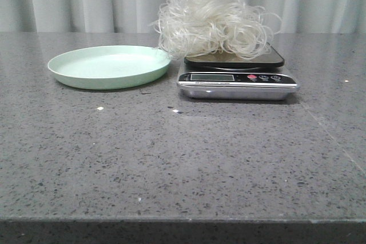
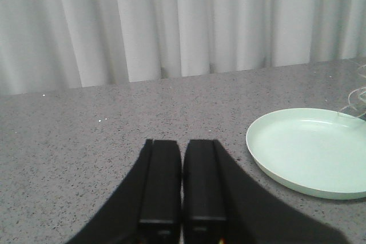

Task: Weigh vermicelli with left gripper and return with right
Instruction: 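Withdraw the left gripper from the scale, leaving the vermicelli to weigh, then lower the right gripper onto the vermicelli on the scale and close it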

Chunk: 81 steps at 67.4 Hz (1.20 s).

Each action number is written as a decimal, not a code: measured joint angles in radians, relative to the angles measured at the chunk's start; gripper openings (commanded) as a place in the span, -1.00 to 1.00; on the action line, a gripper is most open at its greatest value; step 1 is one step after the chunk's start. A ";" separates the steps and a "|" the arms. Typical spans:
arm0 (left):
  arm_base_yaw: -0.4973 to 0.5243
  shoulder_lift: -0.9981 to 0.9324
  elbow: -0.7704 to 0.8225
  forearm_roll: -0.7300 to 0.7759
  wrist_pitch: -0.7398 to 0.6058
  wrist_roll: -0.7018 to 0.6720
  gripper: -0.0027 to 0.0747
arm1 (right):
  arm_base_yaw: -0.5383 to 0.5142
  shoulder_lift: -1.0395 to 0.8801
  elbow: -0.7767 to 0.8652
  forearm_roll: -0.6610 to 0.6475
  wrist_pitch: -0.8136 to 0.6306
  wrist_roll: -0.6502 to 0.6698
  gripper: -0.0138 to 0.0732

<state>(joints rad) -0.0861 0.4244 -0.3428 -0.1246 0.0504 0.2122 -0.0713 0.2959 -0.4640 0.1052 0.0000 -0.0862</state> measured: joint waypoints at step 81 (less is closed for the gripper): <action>0.000 0.000 0.000 0.000 -0.002 0.000 -0.58 | 0.470 1.403 -1.207 0.098 0.729 -0.124 0.70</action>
<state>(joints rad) -0.0861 0.4244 -0.3428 -0.1246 0.0481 0.2122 0.3992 1.6987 -1.6715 0.2028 0.7289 -0.2104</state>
